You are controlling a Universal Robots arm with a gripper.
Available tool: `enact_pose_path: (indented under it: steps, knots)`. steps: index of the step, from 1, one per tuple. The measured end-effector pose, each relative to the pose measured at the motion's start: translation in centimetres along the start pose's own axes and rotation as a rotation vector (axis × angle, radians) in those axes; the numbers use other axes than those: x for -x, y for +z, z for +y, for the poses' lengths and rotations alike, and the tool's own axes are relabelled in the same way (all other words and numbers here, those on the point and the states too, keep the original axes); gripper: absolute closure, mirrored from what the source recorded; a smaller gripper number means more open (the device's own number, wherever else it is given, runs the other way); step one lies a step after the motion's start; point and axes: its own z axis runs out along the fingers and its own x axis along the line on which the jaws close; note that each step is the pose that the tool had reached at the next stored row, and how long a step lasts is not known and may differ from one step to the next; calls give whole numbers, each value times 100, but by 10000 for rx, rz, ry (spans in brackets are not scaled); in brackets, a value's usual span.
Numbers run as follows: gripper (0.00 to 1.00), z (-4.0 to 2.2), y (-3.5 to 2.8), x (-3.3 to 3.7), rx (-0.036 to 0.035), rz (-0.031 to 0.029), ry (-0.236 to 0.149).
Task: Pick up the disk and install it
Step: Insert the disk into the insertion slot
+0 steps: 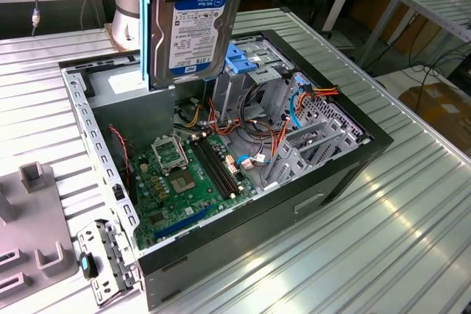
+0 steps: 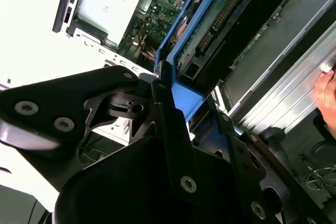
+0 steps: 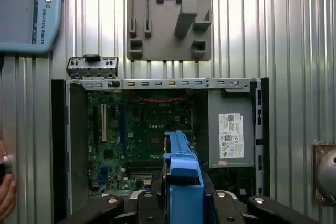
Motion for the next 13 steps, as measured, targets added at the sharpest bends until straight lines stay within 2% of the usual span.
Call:
enact_pose_path:
  steps: [13]
  knots:
    - [63,-2,-2,-81,0,7,-1]
